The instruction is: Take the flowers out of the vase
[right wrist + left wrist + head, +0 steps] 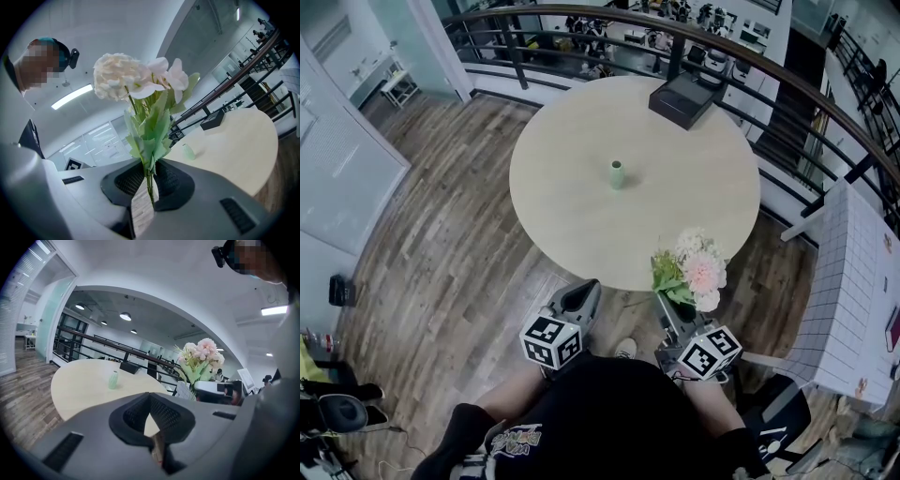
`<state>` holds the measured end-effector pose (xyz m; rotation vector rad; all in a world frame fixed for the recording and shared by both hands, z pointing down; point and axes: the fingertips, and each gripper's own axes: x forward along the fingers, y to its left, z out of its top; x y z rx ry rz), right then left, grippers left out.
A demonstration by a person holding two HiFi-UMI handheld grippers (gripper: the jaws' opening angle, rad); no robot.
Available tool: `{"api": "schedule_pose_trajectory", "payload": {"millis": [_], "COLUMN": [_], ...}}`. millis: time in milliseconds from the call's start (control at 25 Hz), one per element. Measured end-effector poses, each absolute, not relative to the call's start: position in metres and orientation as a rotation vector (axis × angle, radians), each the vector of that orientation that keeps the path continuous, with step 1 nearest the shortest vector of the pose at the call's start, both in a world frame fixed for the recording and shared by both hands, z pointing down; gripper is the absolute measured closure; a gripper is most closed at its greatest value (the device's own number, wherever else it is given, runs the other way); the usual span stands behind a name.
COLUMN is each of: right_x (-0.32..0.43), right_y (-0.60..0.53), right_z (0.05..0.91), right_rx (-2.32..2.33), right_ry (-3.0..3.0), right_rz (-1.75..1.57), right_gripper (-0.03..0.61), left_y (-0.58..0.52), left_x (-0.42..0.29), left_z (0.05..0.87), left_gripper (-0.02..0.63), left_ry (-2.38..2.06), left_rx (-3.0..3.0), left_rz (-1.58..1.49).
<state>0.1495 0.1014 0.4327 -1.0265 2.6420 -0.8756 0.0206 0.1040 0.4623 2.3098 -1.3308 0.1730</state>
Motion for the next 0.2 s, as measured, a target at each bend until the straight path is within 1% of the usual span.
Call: {"api": "schedule_pose_trajectory", "payload": {"millis": [200], "right_x": [0.1491], "right_y": [0.101], "right_z": [0.4337], "right_rx": [-1.026], "right_ry": [2.643], "right_rz": [-0.877], "right_gripper": [0.511], "left_y": [0.1038], "left_x": [0.0208], "left_z": [0.4628], "left_gripper": [0.607], "left_ry": [-1.329], "left_rx": [2.31], "left_rz": [0.176]}}
